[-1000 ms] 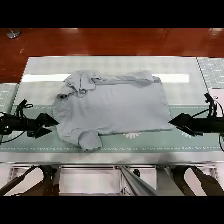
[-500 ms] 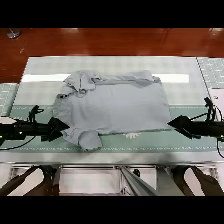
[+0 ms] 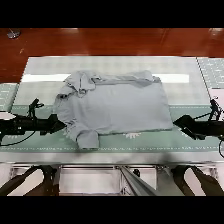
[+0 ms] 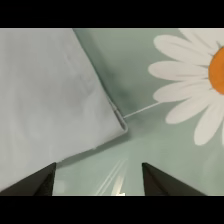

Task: Fold the shirts.

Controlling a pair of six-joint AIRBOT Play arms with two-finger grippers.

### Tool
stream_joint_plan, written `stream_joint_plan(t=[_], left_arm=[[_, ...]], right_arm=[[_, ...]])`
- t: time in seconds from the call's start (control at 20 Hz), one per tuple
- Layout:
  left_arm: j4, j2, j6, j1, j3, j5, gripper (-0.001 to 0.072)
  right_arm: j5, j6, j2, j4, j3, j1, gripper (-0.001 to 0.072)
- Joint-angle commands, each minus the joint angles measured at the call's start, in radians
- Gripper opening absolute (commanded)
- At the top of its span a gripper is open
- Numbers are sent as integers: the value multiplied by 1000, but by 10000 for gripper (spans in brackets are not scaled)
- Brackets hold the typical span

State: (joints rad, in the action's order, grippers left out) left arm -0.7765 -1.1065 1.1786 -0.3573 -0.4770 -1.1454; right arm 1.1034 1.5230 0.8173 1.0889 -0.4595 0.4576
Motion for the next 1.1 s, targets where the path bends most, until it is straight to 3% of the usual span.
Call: stream_joint_plan(t=[0.0, 0.25, 0.55, 0.6, 0.65, 0.7, 0.85, 1.05], left_arm=[[4, 0, -8, 2, -34, -8, 23], [4, 0, -8, 2, -34, -11, 23], [7, 0, -8, 2, -34, -7, 23], [7, 0, -8, 2, -34, -6, 23], [7, 0, -9, 2, -34, -6, 23], [8, 1, -13, 2, -35, -7, 23], [22, 7, -16, 2, -74, -15, 23], [159, 64, -15, 0, -390, -78, 23]], right_arm=[[-26, 20, 92, -19, 0, 1, 632], [-87, -32, 262, -165, -32, -9, 626], [-96, -11, 454, -167, -190, -222, 613], [-89, -8, 480, -167, -223, -253, 550], [-84, 1, 498, -163, -251, -277, 355], [-74, -4, 511, -162, -279, -297, 44], [-2, -16, 512, -161, -406, -318, 27], [89, -15, 448, -142, -792, -318, 27]])
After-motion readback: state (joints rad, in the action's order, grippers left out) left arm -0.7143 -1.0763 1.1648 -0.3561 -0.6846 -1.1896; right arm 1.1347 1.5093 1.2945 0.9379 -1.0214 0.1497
